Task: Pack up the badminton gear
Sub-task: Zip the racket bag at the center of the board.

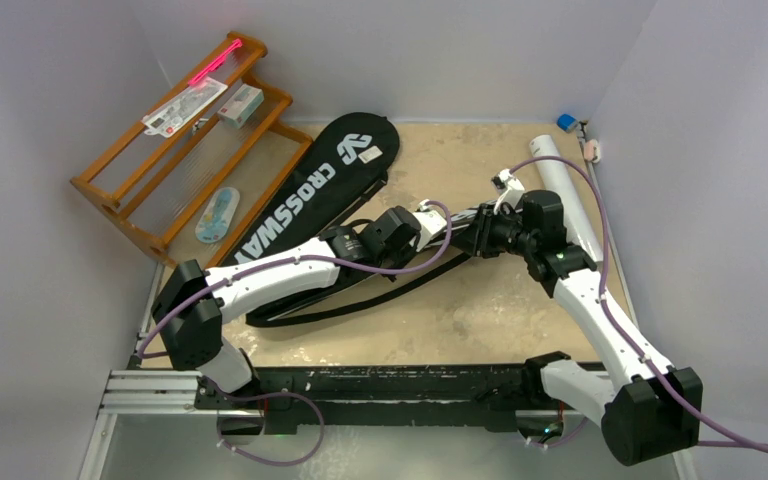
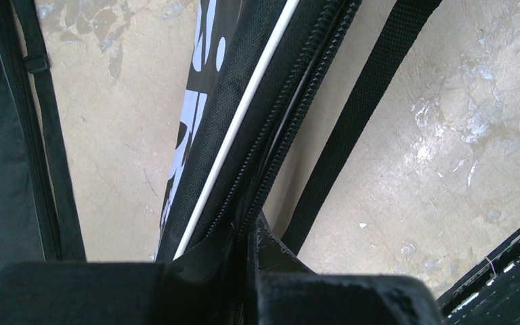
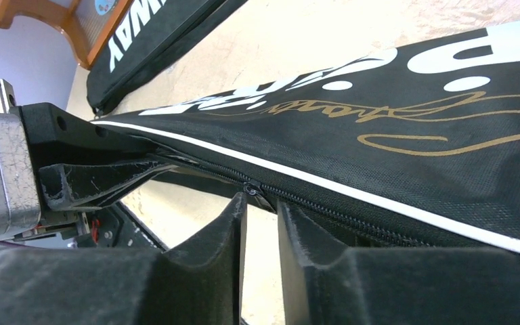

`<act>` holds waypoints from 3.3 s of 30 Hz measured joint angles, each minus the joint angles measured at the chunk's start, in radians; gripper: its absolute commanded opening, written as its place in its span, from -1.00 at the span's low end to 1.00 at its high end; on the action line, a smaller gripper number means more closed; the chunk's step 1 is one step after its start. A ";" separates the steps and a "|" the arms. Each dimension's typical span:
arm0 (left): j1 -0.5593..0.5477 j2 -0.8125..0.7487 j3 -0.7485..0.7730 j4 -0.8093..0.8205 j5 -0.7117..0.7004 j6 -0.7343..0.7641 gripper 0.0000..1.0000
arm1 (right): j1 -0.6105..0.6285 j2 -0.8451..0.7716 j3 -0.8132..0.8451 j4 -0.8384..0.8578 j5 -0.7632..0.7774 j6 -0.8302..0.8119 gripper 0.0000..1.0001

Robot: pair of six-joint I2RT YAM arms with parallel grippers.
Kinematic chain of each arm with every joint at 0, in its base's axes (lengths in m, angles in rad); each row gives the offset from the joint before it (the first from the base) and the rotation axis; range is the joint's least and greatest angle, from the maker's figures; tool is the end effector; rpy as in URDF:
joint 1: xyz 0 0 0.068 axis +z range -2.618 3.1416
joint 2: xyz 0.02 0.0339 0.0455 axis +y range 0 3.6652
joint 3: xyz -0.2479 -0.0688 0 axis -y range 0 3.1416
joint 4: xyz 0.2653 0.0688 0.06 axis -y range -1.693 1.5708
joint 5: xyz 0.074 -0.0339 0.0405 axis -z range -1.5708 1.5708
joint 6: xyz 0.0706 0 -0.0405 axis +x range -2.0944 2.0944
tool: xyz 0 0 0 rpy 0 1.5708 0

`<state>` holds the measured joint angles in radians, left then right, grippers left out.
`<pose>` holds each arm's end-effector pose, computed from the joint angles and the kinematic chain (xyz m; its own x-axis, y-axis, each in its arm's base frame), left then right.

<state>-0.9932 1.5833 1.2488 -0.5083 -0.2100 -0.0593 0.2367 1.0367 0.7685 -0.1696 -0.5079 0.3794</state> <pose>0.2245 -0.3175 0.2242 -0.4510 0.5858 -0.6734 0.7182 0.6861 0.1159 0.2723 0.1010 0.2569 -0.6173 0.1840 -0.7649 -0.4354 0.7299 0.5270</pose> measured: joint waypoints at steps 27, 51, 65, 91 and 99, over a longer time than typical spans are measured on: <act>0.012 -0.005 -0.013 -0.029 0.010 -0.009 -1.00 | 0.333 0.103 0.000 0.072 0.200 0.048 -1.00; -0.005 -0.288 -0.053 -0.099 0.002 -0.051 0.52 | 0.220 0.134 0.023 -0.015 0.228 0.071 -1.00; -0.005 -0.147 -0.121 -0.186 -0.050 -0.053 0.60 | 0.195 0.133 0.037 -0.027 0.201 0.071 -1.00; -0.002 0.021 0.103 -0.224 -0.035 -0.133 -1.00 | 0.318 0.142 0.019 0.123 0.174 0.150 -1.00; 0.000 0.061 0.125 -0.192 -0.011 -0.173 0.22 | 0.306 0.133 0.011 0.097 0.221 0.184 -1.00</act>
<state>-0.9932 1.6440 1.3735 -0.6998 -0.2207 -0.2325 0.5426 1.1694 0.7792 -0.0731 -0.2867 0.5636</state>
